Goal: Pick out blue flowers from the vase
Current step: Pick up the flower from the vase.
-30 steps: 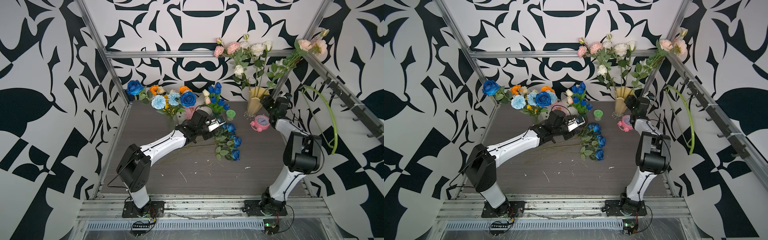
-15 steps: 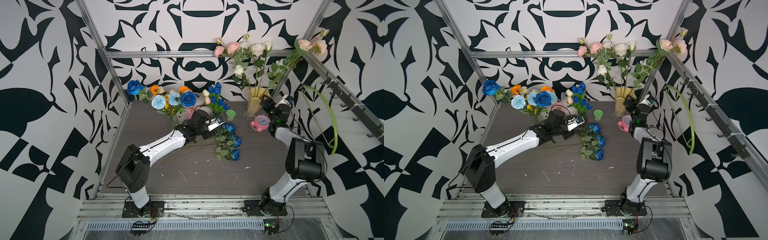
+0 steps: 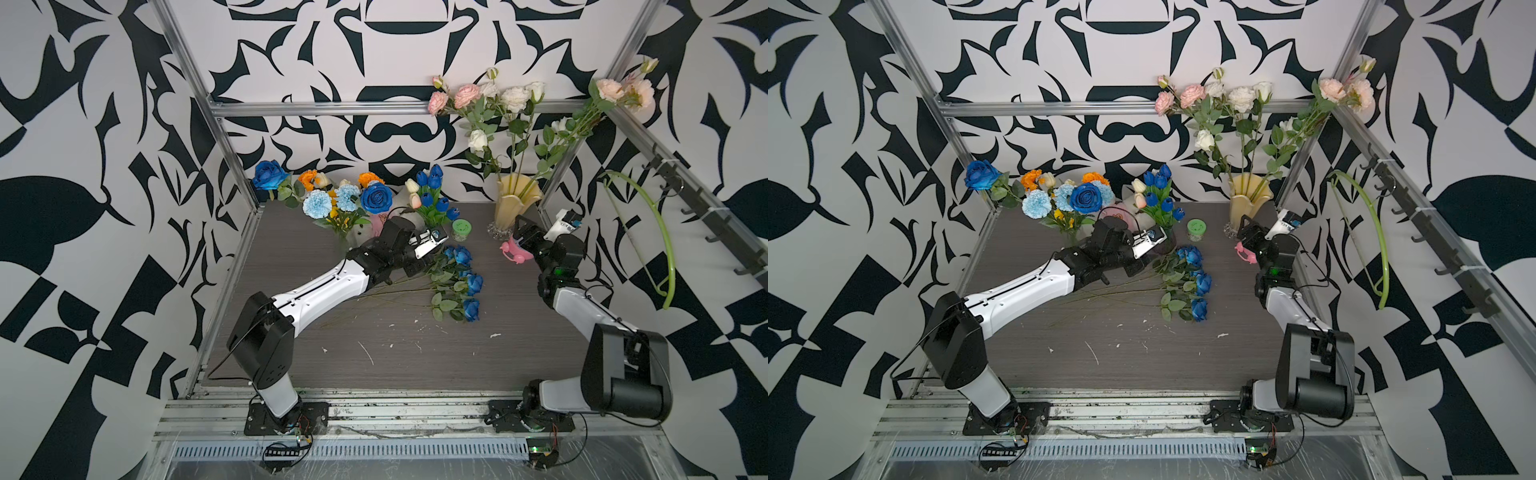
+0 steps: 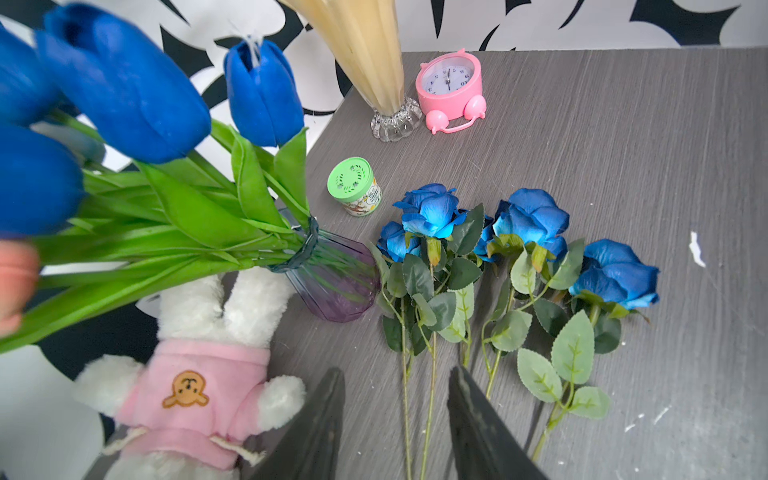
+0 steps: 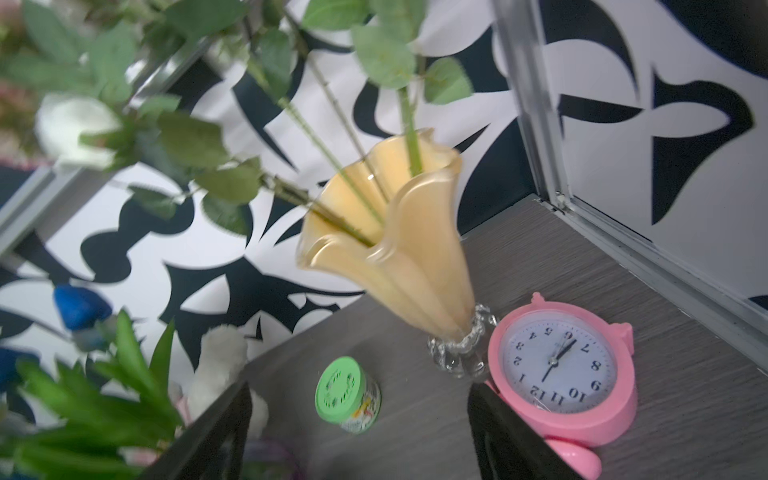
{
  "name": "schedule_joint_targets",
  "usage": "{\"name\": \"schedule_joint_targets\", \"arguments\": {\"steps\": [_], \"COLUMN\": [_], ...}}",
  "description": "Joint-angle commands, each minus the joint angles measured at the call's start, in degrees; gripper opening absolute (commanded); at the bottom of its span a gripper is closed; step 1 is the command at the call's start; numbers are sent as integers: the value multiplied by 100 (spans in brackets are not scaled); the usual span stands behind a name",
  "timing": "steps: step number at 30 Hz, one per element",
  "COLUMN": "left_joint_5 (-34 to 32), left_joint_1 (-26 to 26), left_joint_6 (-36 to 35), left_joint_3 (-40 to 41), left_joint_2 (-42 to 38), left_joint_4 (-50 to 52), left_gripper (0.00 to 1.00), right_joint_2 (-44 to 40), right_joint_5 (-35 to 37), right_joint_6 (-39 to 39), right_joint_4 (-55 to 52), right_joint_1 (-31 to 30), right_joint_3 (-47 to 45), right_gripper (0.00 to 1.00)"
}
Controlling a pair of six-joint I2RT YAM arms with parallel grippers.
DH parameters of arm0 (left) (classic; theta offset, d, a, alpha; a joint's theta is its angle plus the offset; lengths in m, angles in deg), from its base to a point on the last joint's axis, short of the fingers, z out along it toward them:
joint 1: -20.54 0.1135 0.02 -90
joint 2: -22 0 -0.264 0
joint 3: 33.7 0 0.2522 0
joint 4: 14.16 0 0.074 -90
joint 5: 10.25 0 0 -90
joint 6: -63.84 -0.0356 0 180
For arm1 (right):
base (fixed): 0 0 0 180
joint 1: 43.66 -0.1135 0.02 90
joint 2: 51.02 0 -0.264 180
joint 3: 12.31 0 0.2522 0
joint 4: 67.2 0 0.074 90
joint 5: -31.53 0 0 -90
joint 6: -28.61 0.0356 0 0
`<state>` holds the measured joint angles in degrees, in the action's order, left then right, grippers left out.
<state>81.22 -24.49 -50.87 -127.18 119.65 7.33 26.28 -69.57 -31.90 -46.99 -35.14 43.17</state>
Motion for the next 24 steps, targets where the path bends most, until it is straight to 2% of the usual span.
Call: {"name": "schedule_joint_targets", "arguments": {"steps": [1,4,6,12,24], "left_joint_5": [-147,-189,-201,-570,-1217], "left_joint_1": [-14,-14,-14,-14,-14], "left_joint_6": [437,558,585,729,775], "left_joint_3": [-406,-665,-812,-933,-1424], "left_joint_2": [294,560,694,908,1252], "left_joint_4": [219,297,351,120,265], "left_gripper": [45,45,45,44,45], "right_joint_2": [-463,-468,-367,187,1191], "right_joint_5": [-185,-256,-471,-1130,-2085], "right_joint_6": [-1087,-1493,-1629,-1903,-1867], "right_joint_4": [-652,-967,-1078,-1100,-236], "right_joint_1": [-447,-778,-908,-1192,-1407], "right_joint_3": [-9,15,76,296,917], "right_gripper": [80,77,71,68,66]}}
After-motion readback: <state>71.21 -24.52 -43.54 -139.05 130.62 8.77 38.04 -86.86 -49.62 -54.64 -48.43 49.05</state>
